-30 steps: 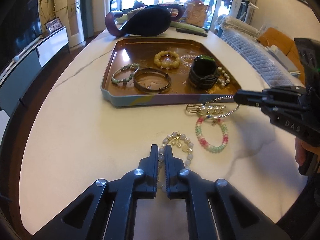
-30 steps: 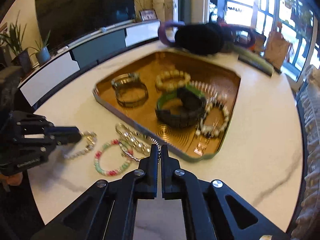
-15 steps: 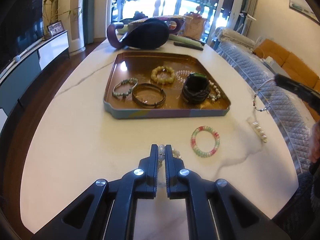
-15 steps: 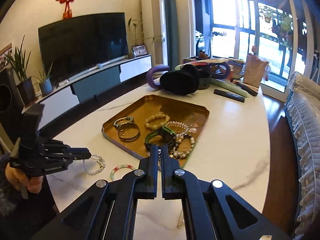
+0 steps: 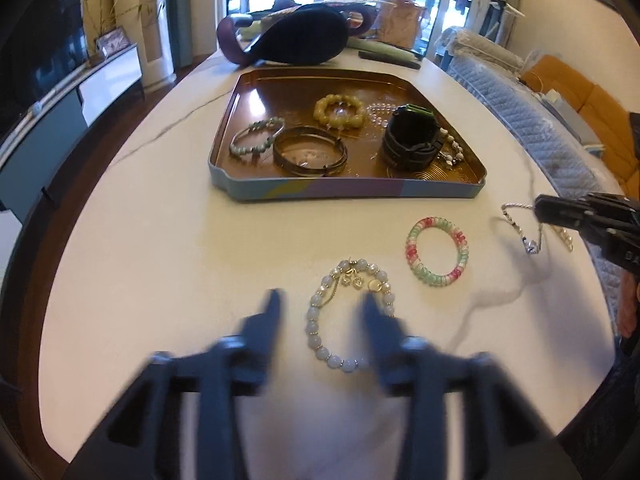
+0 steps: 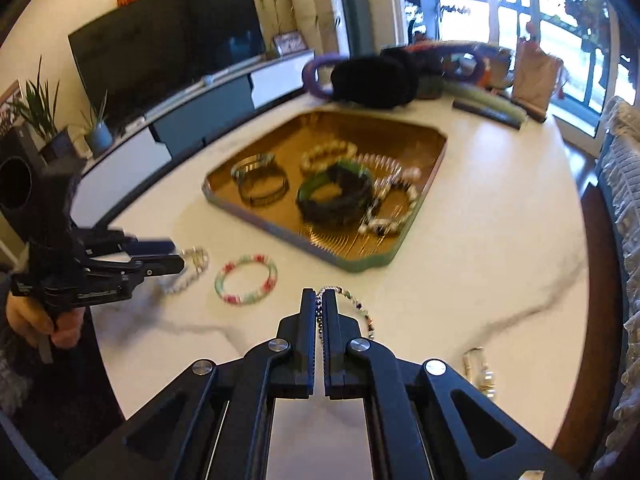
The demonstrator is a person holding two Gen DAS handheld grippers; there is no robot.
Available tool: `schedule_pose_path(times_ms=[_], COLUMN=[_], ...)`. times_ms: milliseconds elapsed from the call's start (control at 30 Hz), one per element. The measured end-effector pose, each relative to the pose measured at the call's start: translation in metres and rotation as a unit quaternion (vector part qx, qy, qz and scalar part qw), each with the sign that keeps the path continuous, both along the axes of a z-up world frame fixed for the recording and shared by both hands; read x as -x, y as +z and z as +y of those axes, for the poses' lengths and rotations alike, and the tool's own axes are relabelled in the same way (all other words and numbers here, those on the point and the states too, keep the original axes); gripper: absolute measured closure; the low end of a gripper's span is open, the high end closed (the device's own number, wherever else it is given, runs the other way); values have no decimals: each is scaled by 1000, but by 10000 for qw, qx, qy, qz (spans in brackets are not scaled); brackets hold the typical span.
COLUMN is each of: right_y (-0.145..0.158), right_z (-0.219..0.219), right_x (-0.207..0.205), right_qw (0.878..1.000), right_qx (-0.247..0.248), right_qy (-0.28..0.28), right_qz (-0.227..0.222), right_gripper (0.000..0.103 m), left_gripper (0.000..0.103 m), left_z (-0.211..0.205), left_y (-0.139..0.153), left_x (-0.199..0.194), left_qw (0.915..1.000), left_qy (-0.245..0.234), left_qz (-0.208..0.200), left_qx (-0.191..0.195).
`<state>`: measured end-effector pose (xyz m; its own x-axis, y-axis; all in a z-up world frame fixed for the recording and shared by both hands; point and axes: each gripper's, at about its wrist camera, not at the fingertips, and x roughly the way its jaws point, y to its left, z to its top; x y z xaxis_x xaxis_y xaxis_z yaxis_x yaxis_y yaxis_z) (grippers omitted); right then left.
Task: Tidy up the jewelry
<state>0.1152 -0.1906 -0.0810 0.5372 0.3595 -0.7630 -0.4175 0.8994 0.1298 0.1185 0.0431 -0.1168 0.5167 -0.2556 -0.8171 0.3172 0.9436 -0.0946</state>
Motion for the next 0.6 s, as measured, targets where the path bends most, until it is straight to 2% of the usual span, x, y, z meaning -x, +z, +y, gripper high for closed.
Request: schedule_pose_path(times_ms=[33, 67, 133, 200, 267, 333, 400, 433, 600], right_y=[-5, -9, -16, -21, -25, -25, -26, -28, -29], right_z=[2, 3, 3, 2, 0, -1, -2, -3, -2], right_x=[-1, -3, -6, -7, -8, -6, -5, -4, -3], right_qw=[10000, 9999, 9998, 9994, 9989, 9988, 9986, 9984, 9963], right_qx=[40, 64, 130, 241, 318, 378, 416, 441, 790], right_qy=[1, -12, -68, -142, -233, -234, -229, -256, -323], right_qz=[41, 87, 160, 210, 248, 219, 237, 248, 122], right_gripper=[101, 101, 101, 101, 96, 92, 76, 65, 63], left_gripper=[36, 35, 35, 43, 87, 96, 97, 97, 97], left_z=[-1, -2, -7, -6, -4, 2, 8, 10, 11], left_y=[-1, -3, -5, -4, -1, -1, 0, 0, 0], left_x=[1, 1, 3, 3, 3, 0, -1, -1, 0], left_qw=[10000, 9999, 9992, 9992, 9992, 9997, 10000, 10000, 9995], left_qy=[-14, -22, -82, -170, -164, -116, -77, -59, -64], left_qz=[-17, -28, -192, -210, -229, -136, -34, -8, 119], left_qx=[-65, -142, -346, -287, -287, -175, -14, 37, 284])
